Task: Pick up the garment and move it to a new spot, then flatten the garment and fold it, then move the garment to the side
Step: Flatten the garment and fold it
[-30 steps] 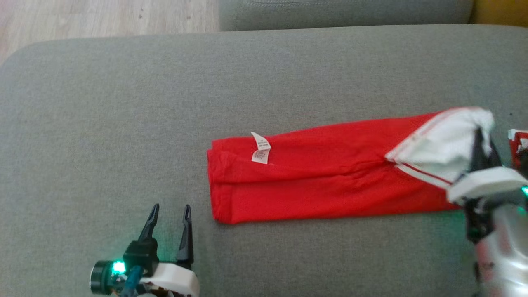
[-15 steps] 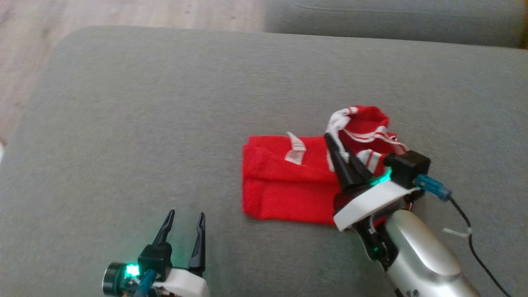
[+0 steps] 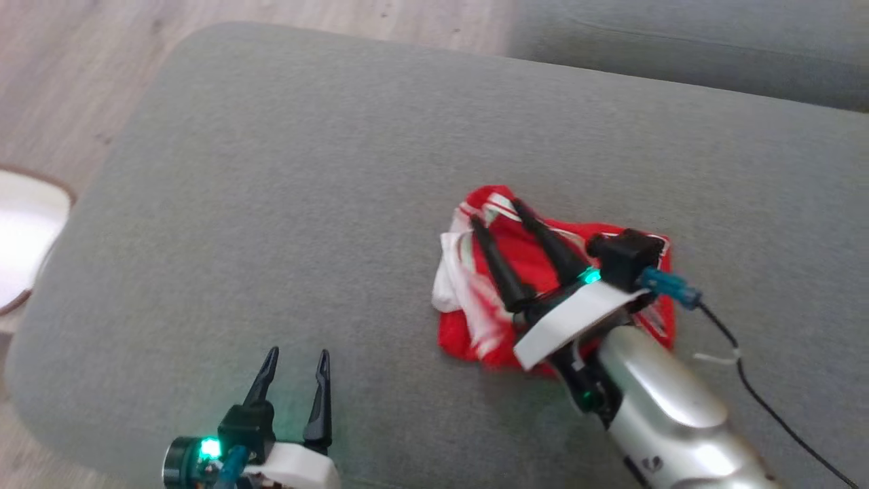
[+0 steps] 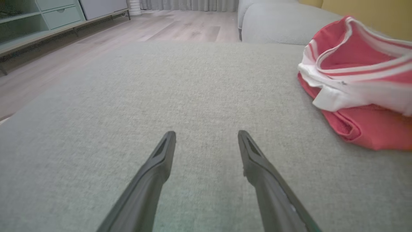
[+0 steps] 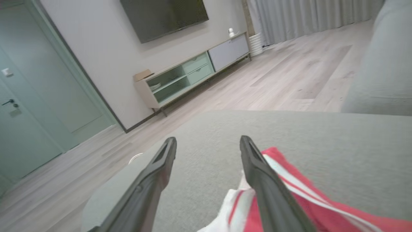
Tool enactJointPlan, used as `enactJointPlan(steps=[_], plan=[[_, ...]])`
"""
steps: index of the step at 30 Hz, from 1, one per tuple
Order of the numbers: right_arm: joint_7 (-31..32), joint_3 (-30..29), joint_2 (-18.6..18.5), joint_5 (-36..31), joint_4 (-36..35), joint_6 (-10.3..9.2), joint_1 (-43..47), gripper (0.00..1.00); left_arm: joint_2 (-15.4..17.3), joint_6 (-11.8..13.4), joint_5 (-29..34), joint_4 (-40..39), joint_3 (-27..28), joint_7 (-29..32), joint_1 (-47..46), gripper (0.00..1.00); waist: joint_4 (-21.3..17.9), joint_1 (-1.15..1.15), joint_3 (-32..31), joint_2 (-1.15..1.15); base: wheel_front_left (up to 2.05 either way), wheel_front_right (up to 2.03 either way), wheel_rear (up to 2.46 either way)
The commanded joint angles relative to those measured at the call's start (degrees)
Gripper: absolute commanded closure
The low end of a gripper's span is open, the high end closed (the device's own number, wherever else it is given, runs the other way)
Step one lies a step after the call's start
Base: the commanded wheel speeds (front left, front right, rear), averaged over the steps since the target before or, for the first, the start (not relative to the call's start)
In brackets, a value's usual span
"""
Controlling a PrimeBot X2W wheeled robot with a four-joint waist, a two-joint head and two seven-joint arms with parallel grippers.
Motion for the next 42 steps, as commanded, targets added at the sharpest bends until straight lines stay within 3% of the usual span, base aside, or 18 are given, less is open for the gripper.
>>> enactJointPlan(steps=[1,12,20,33,36,42], plan=[[-0.79,-0.73,0.32,-1.08,-1.87,-0.05,-1.4,0.0,0.11,0.2,-0.11,-2.11,2.17,-0.55,-1.46,0.0,-1.83,0.0,-0.39,0.0,0.0,0.0,0.0],[-0.95,-23.57,0.13,-16.83,-5.22,-0.05,7.46,0.0,0.11,0.15,1.73,-3.96,4.84,-0.55,-3.68,0.0,-9.38,0.0,-1.84,0.0,0.0,0.0,0.0],[-0.96,-31.66,1.15,-23.72,-5.13,-0.05,15.58,0.0,0.15,0.17,3.01,-5.16,7.14,-0.55,0.28,0.0,-12.85,0.0,-4.52,0.0,0.0,0.0,0.0],[-0.96,-30.99,1.28,-22.53,-5.89,-0.05,18.82,0.0,0.12,-0.51,3.47,-6.21,7.32,-0.55,3.14,0.0,-13.98,0.0,-5.16,0.0,0.0,0.0,0.0],[-0.96,-26.06,1.28,-21.62,-7.28,-0.05,17.81,0.0,0.11,-0.76,3.24,-5.95,6.32,-0.55,2.47,0.0,-13.08,0.0,-4.6,0.0,0.0,0.0,0.0],[-0.47,-10.63,1.28,-19.7,-6.54,-0.05,13.1,0.0,0.11,-0.75,1.9,-5.09,4.63,-0.55,2.15,0.0,-10.26,0.0,-3.29,0.0,0.0,0.0,0.0]])
